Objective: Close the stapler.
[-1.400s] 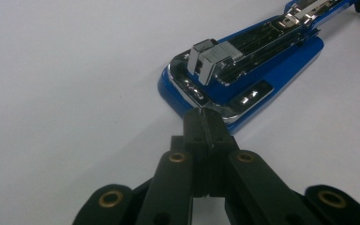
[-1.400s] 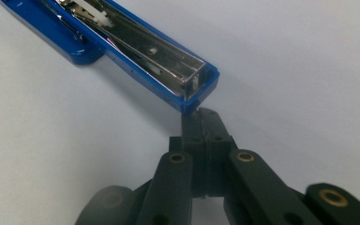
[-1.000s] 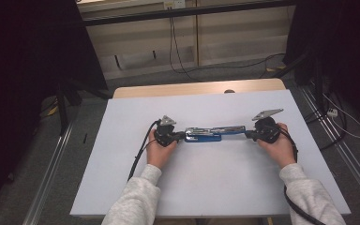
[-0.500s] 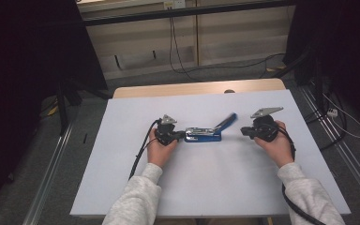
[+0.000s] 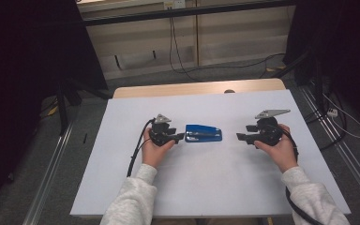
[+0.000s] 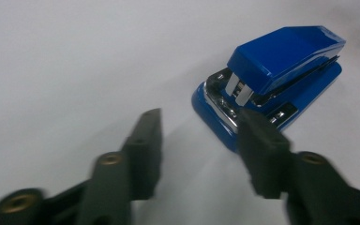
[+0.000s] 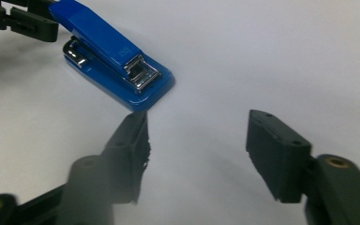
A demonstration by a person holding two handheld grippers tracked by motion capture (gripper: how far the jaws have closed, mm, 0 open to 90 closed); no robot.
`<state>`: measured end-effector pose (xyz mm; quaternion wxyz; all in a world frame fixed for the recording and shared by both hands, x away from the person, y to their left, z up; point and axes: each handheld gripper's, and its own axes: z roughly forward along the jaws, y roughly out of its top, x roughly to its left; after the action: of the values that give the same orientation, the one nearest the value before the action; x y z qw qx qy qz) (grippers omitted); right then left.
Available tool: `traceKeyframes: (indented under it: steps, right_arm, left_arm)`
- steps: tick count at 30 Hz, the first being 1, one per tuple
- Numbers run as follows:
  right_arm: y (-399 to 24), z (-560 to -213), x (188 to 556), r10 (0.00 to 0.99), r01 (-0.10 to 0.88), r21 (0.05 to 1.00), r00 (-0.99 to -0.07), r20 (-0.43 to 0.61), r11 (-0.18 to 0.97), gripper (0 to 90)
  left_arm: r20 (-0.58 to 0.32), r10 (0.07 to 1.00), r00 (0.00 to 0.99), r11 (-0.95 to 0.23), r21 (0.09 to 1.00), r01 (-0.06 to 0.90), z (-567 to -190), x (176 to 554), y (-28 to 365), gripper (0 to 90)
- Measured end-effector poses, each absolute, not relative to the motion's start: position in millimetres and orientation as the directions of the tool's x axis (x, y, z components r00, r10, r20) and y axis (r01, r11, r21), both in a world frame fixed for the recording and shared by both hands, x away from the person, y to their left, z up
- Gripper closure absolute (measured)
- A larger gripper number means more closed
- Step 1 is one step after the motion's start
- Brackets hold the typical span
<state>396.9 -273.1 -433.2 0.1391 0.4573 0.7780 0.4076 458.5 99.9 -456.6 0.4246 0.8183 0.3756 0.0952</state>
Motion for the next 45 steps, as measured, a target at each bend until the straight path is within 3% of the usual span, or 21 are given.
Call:
traceKeyframes:
  steps: [3,5,10,17,45]
  right_arm:
    - [-275,-433,393,0.824,0.594,0.769,-0.543,0.164,0.239,32.0]
    - [-275,-433,388,0.822,0.6,0.763,-0.544,0.169,0.241,29.0]
    - [-269,-430,370,0.808,0.59,0.759,-0.569,0.151,0.274,22.7]
    - [-264,-429,357,0.799,0.581,0.758,-0.586,0.135,0.298,20.0]
    - [-276,-432,314,0.782,0.583,0.748,-0.607,0.142,0.317,16.6]
  left_arm:
    - [-0.173,0.682,0.711,-0.347,0.778,0.523,-452,451,111,41.5]
    - [-0.187,0.681,0.708,-0.337,0.778,0.53,-449,446,117,33.8]
    - [-0.188,0.68,0.708,-0.326,0.788,0.523,-443,433,135,24.7]
    - [-0.181,0.686,0.705,-0.315,0.8,0.511,-434,416,152,18.7]
    - [-0.174,0.693,0.699,-0.312,0.802,0.509,-427,384,189,14.1]
